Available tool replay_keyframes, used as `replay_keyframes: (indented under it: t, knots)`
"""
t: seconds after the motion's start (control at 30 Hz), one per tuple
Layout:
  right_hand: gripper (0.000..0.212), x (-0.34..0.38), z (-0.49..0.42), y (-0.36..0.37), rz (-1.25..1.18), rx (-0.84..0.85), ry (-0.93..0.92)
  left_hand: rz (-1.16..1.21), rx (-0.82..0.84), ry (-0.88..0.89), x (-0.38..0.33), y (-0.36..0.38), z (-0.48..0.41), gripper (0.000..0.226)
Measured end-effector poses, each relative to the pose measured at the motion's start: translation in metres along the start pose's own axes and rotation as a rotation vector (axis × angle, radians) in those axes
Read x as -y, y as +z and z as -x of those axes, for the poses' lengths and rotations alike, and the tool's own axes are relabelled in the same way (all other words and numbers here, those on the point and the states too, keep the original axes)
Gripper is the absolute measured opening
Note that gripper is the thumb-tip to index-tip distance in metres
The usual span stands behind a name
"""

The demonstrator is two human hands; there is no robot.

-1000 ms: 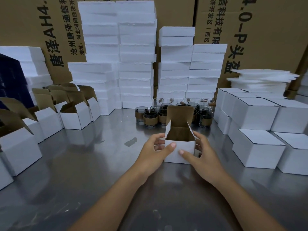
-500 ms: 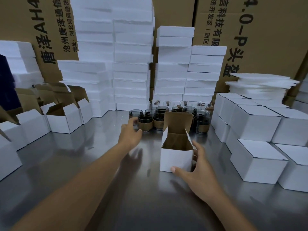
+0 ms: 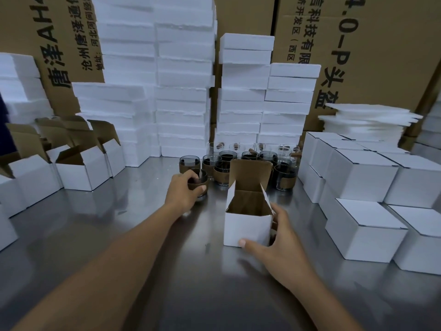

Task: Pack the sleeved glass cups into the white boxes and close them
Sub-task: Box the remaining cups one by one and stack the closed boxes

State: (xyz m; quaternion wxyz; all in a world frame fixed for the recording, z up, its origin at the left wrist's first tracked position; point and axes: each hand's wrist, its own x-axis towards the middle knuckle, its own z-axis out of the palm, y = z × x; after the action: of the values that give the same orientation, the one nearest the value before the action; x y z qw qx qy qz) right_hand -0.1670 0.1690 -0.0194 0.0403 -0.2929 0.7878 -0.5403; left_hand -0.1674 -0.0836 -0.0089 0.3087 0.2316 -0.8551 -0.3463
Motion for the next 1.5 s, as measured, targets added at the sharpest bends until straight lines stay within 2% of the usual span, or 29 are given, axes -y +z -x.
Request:
replay_keyframes:
  t: [0.1, 0.23, 0.37, 0.43, 0.57, 0.67, 0.73, 0.8, 0.87, 1.0, 1.2, 1.37, 1.5]
  knots:
    - [0.088, 0.003, 0.001, -0.001, -0.001, -0.003, -0.007, 0.135, 0.003, 0.022, -0.002, -0.009, 0.019, 0.028]
    - [0.091, 0.005, 0.001, -0.001, -0.006, -0.011, -0.001, 0.280, -0.054, 0.069, -0.012, -0.022, 0.049, 0.028]
    - [0.088, 0.005, 0.003, 0.000, 0.032, -0.035, -0.011, 0.488, -0.117, -0.017, -0.031, -0.036, 0.079, 0.069]
    - [0.088, 0.004, 0.005, 0.001, 0.051, -0.053, -0.018, 0.567, -0.128, -0.077, -0.041, -0.040, 0.094, 0.075]
    - [0.088, 0.009, 0.014, 0.001, 0.116, -0.200, -0.069, 0.617, -0.107, -0.084, -0.056, -0.044, 0.115, 0.058]
    - [0.081, 0.022, 0.028, 0.003, 0.145, -0.321, -0.287, 0.677, 0.001, -0.035, -0.066, -0.046, 0.125, 0.051]
    - [0.076, 0.032, 0.038, 0.004, 0.144, -0.305, -0.433, 0.738, 0.073, -0.007, -0.073, -0.046, 0.132, 0.049]
    - [0.071, 0.040, 0.043, 0.006, 0.143, -0.229, -0.505, 0.751, 0.132, 0.024, -0.078, -0.042, 0.138, 0.044]
    - [0.070, 0.043, 0.045, 0.008, 0.111, -0.158, -0.501, 0.737, 0.168, 0.037, -0.082, -0.036, 0.144, 0.042]
    - [0.060, 0.040, 0.042, 0.009, -0.026, -0.123, -0.447, 0.771, 0.189, 0.027, -0.086, -0.031, 0.149, 0.047]
    - [0.048, 0.038, 0.036, 0.008, -0.328, -0.067, -0.310, 0.897, 0.294, 0.032, -0.088, -0.034, 0.145, 0.055]
    - [0.060, 0.037, 0.033, 0.010, -0.370, -0.025, -0.268, 0.883, 0.206, 0.051, -0.088, -0.030, 0.147, 0.054]
    - [0.058, 0.035, 0.032, 0.011, -0.423, -0.059, -0.251, 0.851, 0.179, 0.058, -0.086, -0.026, 0.150, 0.058]
